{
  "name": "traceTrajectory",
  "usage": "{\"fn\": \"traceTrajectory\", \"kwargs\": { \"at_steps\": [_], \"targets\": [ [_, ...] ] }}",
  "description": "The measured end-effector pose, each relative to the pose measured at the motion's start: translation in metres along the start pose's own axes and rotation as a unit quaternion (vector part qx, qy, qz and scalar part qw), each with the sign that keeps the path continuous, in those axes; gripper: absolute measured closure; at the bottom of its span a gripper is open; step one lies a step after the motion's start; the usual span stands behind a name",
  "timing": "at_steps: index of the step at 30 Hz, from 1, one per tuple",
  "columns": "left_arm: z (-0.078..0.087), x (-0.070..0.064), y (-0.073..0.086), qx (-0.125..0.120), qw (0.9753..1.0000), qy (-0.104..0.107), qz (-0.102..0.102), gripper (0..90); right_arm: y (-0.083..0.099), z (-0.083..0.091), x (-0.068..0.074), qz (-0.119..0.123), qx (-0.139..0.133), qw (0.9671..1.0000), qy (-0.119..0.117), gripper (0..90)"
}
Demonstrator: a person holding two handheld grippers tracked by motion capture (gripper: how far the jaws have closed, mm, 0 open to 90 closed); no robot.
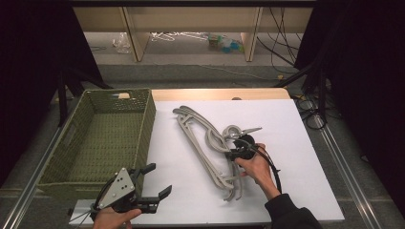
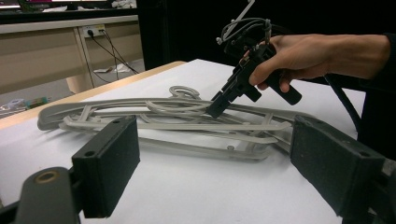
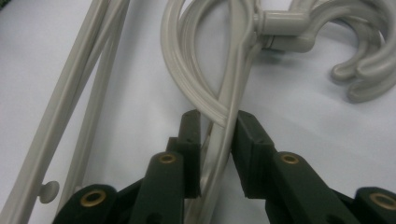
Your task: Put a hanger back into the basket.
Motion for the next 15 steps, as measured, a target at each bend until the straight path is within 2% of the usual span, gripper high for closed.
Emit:
{"fn": "traceTrajectory", "kwargs": {
  "at_steps": [1, 2, 4, 7, 8, 10, 12, 13, 14, 15],
  "targets": [
    [0.000, -0.001, 0.000, 0.000, 1.0000, 0.000, 0.006, 15.9, -0.001, 0.003, 0.001, -0.006, 0.000, 1.0000, -0.002, 76.4],
    [0.000, 0.000, 0.000, 0.001, 1.0000, 0.000, -0.007, 15.9, -0.001, 0.003, 0.001, -0.006, 0.000, 1.0000, -0.002, 76.4],
    [0.000, -0.001, 0.000, 0.002, 1.0000, 0.001, -0.004, 15.9, -0.001, 0.005, 0.002, -0.004, -0.001, 1.0000, -0.001, 77.6],
    [0.002, 0.000, -0.001, -0.003, 1.0000, 0.002, 0.000, 15.9, -0.002, 0.009, 0.001, 0.007, 0.001, 0.9999, 0.010, 78.6],
    [0.000, 0.001, -0.001, -0.007, 1.0000, 0.004, -0.005, 15.9, -0.002, 0.012, -0.002, 0.021, 0.001, 0.9997, 0.015, 78.9],
    [0.001, 0.000, -0.001, 0.000, 1.0000, 0.000, -0.004, 15.9, -0.002, 0.014, -0.002, 0.020, 0.005, 0.9997, 0.013, 79.1],
    [0.001, -0.001, -0.001, 0.001, 1.0000, 0.002, 0.002, 15.9, -0.001, 0.018, -0.002, 0.040, 0.009, 0.9990, 0.015, 80.1],
    [0.001, -0.001, -0.001, 0.000, 1.0000, 0.004, -0.003, 15.9, 0.000, 0.020, -0.003, 0.044, 0.012, 0.9988, 0.019, 80.7],
    [0.001, -0.001, -0.001, 0.001, 1.0000, 0.005, 0.001, 15.9, 0.002, 0.022, -0.004, 0.060, 0.017, 0.9978, 0.024, 81.1],
    [0.001, -0.002, -0.001, 0.001, 0.9999, 0.006, 0.010, 15.9, 0.003, 0.024, -0.005, 0.065, 0.018, 0.9974, 0.027, 81.2]
  ]
}}
Point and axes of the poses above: each handheld gripper's, and its own axes: z roughly backward along the jaws, y roughly out of its underside, x roughly to its left, the point moved 3 cm from there along -z, roughly forward along the jaws, and after that the axes turned 15 degrees about x, right-handed, at the moved point
